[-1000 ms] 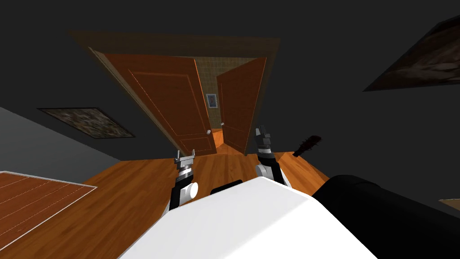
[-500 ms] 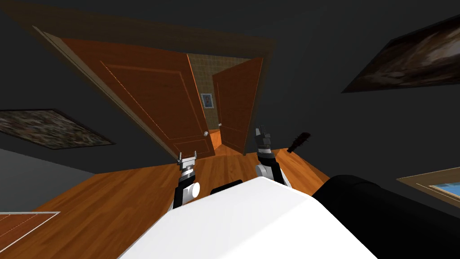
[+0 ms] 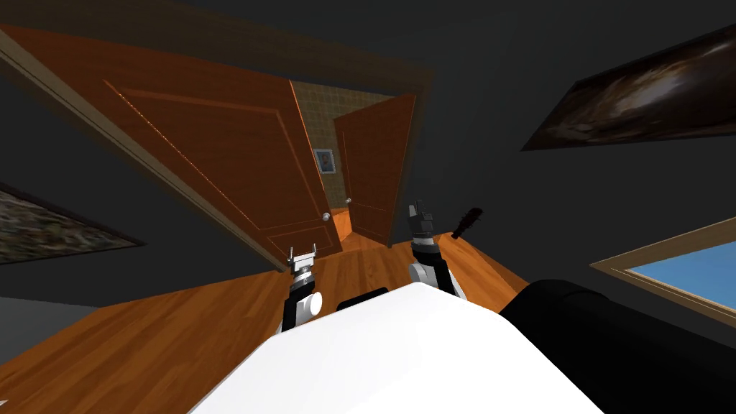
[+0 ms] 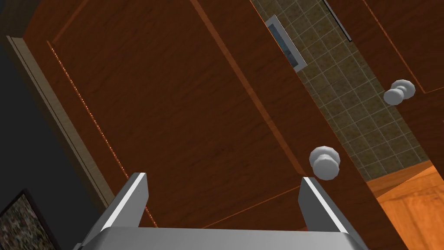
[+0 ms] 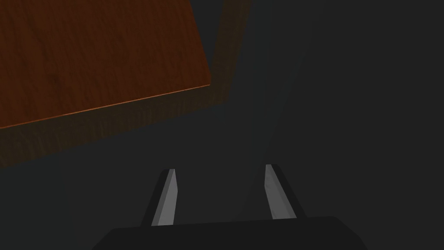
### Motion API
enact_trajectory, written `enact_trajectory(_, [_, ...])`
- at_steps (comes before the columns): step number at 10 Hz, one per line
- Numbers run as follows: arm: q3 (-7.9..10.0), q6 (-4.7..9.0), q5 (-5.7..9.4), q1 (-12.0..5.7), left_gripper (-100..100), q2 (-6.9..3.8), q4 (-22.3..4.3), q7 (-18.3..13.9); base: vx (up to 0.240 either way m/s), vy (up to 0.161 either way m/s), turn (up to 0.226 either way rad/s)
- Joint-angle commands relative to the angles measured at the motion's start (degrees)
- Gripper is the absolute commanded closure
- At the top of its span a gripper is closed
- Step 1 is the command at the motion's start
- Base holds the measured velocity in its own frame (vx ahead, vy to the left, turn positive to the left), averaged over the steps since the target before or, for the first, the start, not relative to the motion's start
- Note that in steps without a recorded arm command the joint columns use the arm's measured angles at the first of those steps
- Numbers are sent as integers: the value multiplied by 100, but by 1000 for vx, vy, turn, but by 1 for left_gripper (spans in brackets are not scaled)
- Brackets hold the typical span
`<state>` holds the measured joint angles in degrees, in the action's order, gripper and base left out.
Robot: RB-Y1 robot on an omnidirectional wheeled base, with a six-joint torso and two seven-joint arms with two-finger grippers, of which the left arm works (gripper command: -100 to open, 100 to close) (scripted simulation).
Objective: Push the door open
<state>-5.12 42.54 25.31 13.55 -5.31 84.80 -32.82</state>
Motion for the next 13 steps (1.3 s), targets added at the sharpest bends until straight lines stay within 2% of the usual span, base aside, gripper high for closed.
enact_trajectory(1, [-54, 90, 160, -60, -100, 25, -266, -216, 82, 105, -297])
enact_trajectory(6, [-145, 267, 460, -215, -100, 74, -822, -612, 60, 106, -157])
enact_trajectory(9, [-231, 435, 743, -361, -100, 148, -1346, -985, 79, 137, -222])
enact_trajectory(13, [-294, 560, 952, -469, -100, 221, -1734, -1262, 44, 110, -145])
